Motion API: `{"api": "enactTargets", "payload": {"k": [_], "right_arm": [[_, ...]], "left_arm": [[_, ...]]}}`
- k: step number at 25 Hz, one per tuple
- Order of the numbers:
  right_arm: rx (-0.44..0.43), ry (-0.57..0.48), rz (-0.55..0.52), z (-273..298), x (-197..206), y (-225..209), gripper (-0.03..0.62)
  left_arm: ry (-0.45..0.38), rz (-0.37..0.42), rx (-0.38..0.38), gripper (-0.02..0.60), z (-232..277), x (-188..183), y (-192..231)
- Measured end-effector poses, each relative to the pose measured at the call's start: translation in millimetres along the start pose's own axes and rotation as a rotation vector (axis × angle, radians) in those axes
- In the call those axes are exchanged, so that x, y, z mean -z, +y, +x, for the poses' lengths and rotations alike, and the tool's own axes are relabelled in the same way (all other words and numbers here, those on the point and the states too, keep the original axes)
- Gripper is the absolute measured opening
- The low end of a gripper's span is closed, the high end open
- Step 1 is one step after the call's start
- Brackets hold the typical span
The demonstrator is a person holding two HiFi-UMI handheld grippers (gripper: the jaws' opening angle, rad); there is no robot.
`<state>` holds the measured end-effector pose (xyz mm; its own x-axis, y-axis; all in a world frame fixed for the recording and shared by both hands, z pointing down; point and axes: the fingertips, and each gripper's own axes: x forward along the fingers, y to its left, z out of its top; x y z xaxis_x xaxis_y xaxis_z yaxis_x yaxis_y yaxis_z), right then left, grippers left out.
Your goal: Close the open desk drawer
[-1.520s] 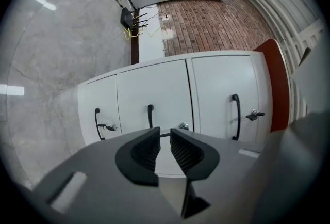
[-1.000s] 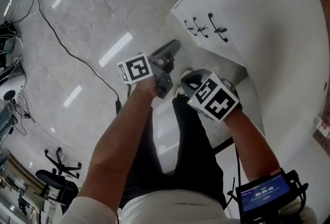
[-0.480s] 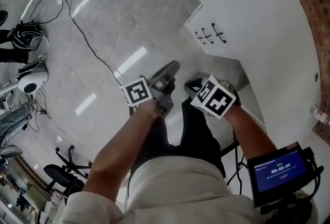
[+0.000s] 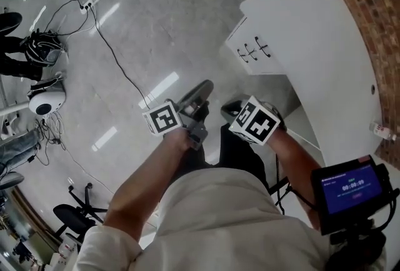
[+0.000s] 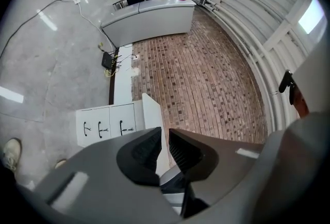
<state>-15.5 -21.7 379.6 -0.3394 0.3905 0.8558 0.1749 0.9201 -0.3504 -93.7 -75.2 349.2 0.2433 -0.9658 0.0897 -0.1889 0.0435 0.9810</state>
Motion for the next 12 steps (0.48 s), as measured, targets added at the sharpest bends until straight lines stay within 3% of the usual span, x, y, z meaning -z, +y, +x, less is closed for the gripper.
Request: {"api": "enactTargets", "payload": {"k": [5, 12], "right_arm": [[0.023, -0.002, 0.002, -1.2, -24.4, 33.4, 0.003], [0.047, -0.015, -0.01, 0.9, -36.1, 35.7, 0.003]], "left_arm": [[0.03, -0.007, -0.029, 0.049, -37.0, -1.4, -12.1], [0.046, 0.043, 0.025, 0.049, -41.5, -12.7, -19.4]]}}
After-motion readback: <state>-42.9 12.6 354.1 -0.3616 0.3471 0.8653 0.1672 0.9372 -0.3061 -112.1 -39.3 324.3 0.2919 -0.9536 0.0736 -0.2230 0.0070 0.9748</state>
